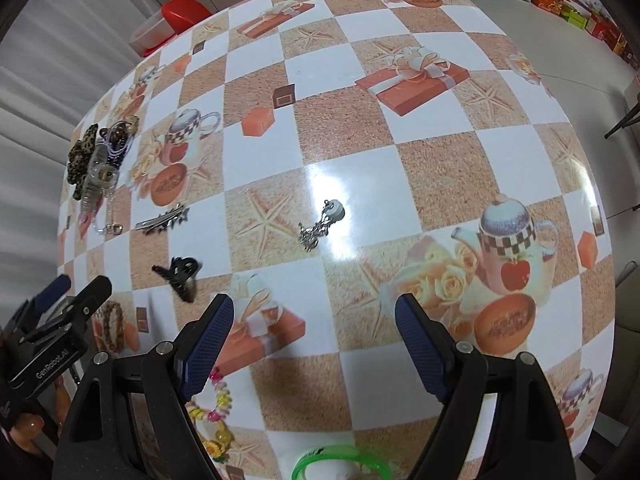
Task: Organize jewelry
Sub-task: 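Withdraw both tools from the tray back over the table, then grasp the silver hair clip with the left tool while the right tool grasps the silver charm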
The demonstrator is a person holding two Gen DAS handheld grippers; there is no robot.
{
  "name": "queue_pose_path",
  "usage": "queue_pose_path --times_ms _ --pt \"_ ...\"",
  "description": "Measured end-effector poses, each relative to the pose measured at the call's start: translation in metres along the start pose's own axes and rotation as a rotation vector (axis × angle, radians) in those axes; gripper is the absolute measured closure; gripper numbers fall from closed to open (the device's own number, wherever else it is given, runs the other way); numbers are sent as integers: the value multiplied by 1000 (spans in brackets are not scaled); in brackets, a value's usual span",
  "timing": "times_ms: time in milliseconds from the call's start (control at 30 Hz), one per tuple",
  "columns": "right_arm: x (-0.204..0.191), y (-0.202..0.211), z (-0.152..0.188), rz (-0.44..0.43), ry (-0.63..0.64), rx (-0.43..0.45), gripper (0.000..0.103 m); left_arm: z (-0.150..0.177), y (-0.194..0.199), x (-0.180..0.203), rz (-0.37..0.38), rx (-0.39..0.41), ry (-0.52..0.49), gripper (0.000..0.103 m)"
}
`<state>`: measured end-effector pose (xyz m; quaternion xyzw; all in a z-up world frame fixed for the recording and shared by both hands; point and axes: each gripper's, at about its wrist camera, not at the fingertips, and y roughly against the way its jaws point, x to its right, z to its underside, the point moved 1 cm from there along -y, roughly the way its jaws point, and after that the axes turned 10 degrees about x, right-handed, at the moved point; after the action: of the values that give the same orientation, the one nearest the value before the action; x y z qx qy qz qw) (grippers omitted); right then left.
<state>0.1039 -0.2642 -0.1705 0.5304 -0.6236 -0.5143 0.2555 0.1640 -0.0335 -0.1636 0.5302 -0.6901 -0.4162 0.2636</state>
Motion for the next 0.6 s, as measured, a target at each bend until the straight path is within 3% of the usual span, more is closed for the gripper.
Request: queue_pose_path --times_ms 133,500,567,600 --pt "0 -9 -5 13 10 2 18 -11 -16 15 16 1 -86 17" --pt "-5 -31 -19 68 40 30 21 -31 -48 44 85 13 -204 17" --pt "-9 -33 -21 78 59 37 22 -31 -52 48 101 6 -209 28" --pt "-10 -34 -22 86 72 42 23 -32 -54 50 115 4 -209 28"
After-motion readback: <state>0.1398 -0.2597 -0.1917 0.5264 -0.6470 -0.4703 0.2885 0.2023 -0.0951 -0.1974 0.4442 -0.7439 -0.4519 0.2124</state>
